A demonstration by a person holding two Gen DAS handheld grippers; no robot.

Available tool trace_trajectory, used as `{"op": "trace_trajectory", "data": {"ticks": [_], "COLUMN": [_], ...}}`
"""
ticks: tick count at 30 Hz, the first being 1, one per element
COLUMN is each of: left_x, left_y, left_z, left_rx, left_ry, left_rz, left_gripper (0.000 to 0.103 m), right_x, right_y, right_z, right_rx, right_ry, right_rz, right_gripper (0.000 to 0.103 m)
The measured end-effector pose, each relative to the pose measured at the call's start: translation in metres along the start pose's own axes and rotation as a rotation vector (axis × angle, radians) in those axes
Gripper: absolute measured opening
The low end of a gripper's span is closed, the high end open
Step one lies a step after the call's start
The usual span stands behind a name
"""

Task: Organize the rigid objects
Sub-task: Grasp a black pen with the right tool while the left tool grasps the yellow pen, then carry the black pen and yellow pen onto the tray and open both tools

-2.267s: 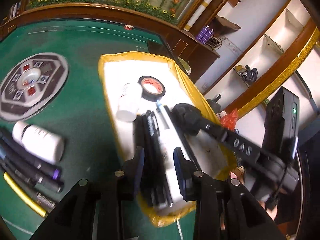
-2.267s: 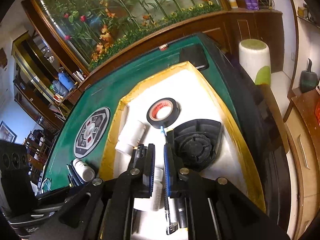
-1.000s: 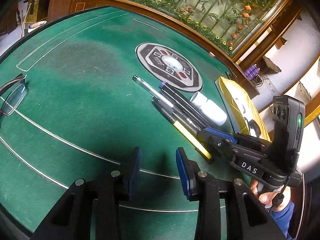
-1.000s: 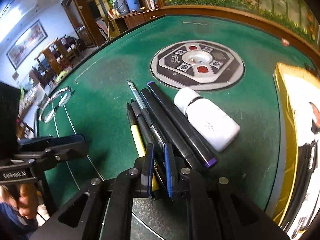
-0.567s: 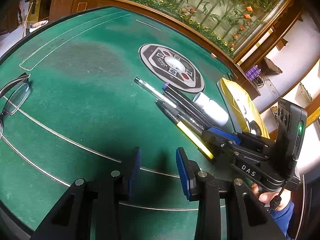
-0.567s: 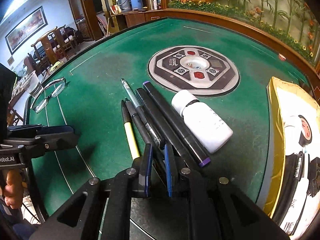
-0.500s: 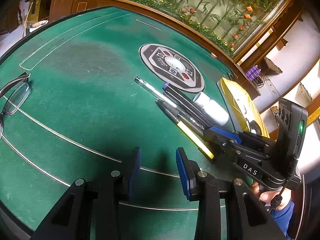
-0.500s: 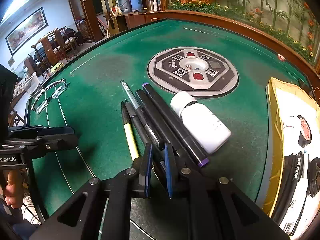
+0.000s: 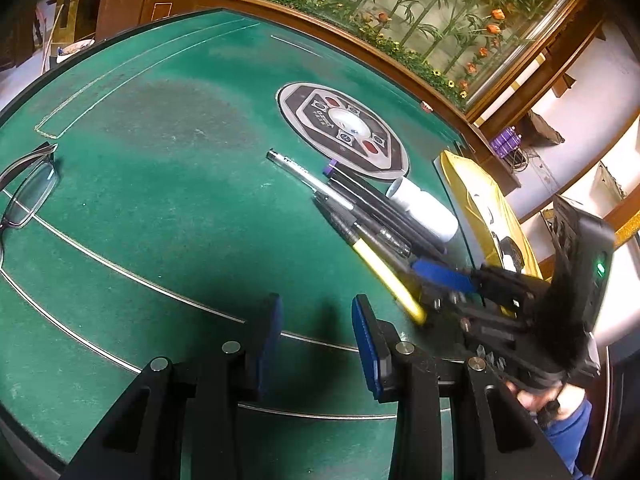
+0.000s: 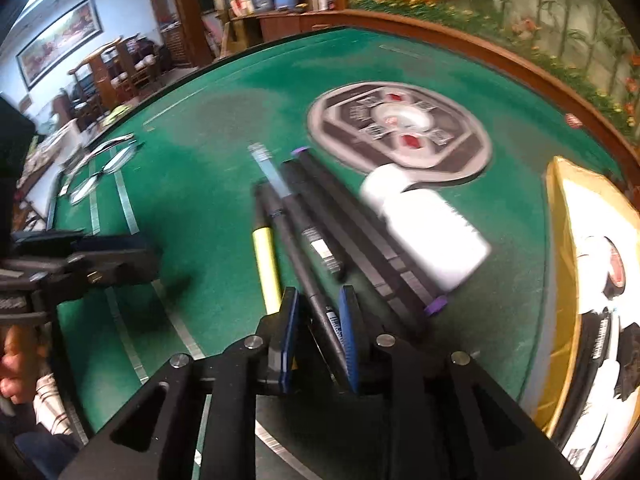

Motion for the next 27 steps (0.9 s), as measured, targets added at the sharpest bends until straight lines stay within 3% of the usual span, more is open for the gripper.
{"op": "trace_trajectory", "data": {"ticks": [5,10,14,22,23,24,27], "left_x": [-0.003,-0.002,0.005,0.023,0.024,0.025,0.021], "left_y": [0.000,-0.004,-0.011,-0.031,-0.033,-0.035,-0.034], "left_z": [-0.002,-0.002,0.000,-0.002,-0.002,-0.002,-0.004], "left_rx": [0.003,-0.007,-0.021,-0.032,-0.035,-0.032,-0.018], "left_ry": [0.008,-0.001,-0.024,-0.134,-0.162,-0.187,-0.226], "left_rz": [-0.015,-0.030,-0.054,-0.216,-0.250,-0.289,-0.357], "left_gripper": [0.038,0.044,0.051,0.055,0.047,0.031,0.009], "right_x": [-0.031,-0.030,-0.027,-0.005,-0.002,0.000,0.001], "right_y": [0.008,0.005,0.005,0.009,0.010,0.012,0.015], "right_z": [0.007,0.003,0.003,0.004,0.005,0.005,0.006], "right_rx": [-0.014,0.011,0.026,0.031,0.033,0.036,0.042], "right_ry": [0.041,0.062,0.061,-0.049,-0.065,-0.074,-0.085], "right_rz": [-0.099,-0.014,-0.023,-0.031,-0.038,-0.046,-0.062], "right_gripper": [0.015,0.015,0.015,0.014,0.014,0.014,0.014]}}
Point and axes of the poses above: each gripper's, at about its wrist camera, not at the fingertips, and y roughly against the way its jaws point, x to its right, z to its underside, the point moved 7 cm from there along -y, roughly the way its jaws point, and after that the axes turned 9 degrees about z, right-handed, at the moved point
